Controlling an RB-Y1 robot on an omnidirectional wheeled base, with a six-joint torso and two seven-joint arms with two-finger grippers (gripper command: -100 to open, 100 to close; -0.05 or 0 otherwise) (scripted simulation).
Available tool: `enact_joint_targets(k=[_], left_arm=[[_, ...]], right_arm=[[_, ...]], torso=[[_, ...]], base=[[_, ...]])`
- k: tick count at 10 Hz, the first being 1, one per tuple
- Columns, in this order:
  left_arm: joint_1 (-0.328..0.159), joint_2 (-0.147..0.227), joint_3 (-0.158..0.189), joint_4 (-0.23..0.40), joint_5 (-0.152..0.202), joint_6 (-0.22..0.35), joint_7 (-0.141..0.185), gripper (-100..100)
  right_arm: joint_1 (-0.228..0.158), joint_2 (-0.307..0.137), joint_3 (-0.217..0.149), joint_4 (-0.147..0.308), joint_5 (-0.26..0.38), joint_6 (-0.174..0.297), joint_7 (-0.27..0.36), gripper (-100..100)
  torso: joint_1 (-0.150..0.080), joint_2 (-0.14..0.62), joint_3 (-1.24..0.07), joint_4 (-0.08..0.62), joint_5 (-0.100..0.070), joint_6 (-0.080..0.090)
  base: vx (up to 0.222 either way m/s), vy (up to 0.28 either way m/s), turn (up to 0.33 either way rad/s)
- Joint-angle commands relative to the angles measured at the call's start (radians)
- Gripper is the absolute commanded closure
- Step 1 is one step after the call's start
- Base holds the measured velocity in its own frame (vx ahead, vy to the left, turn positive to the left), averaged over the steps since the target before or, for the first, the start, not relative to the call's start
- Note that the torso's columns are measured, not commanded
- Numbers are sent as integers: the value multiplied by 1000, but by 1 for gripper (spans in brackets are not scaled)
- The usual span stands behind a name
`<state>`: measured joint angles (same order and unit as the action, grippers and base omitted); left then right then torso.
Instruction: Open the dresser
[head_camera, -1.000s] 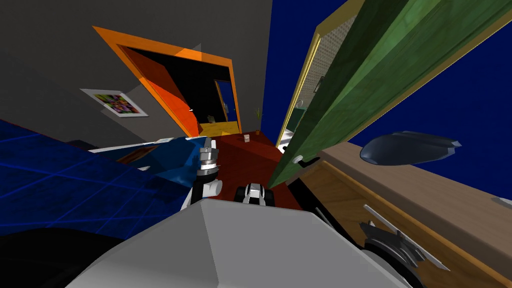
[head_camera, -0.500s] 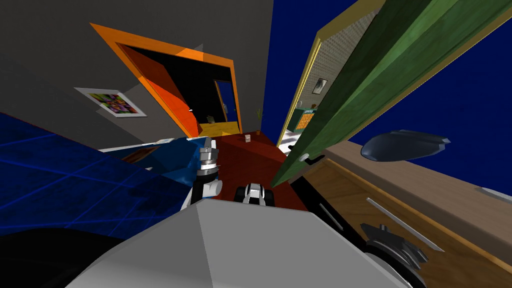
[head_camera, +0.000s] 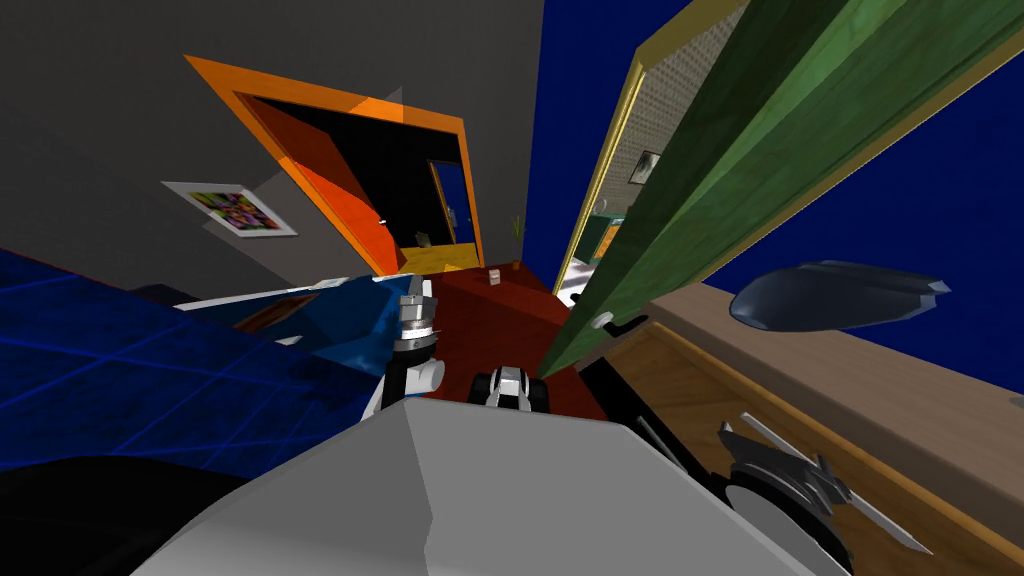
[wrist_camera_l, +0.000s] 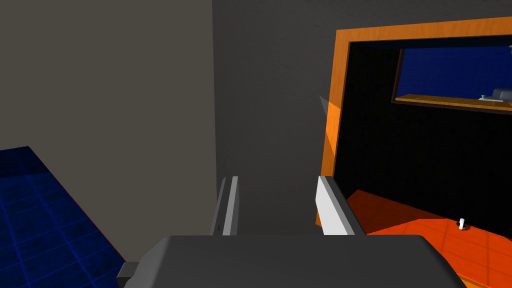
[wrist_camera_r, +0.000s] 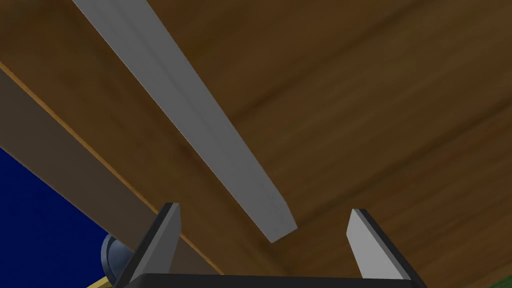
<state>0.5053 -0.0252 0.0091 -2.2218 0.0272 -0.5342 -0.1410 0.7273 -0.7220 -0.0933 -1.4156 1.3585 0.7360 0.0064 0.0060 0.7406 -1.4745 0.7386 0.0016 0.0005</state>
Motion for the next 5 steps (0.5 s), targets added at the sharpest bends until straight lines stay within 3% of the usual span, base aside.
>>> enact_joint_targets(k=[1,2,5], left_arm=[[0,0,0,0,0,0,0,0],[0,0,0,0,0,0,0,0],[0,0,0,0,0,0,0,0]], right_arm=[[-8,3,2,9,-3,-1,1,-100],[-9,3,2,10,-3,-2,1,100],[13,1,4,-16,3,-1,-3,100]], torso=[[-5,0,0,0,-1,-1],[-4,0,0,0,-1,0],[-2,0,2,0,-5,0]], base=[[24,-72,25],[5,-12,-1],[-47,150,-49]])
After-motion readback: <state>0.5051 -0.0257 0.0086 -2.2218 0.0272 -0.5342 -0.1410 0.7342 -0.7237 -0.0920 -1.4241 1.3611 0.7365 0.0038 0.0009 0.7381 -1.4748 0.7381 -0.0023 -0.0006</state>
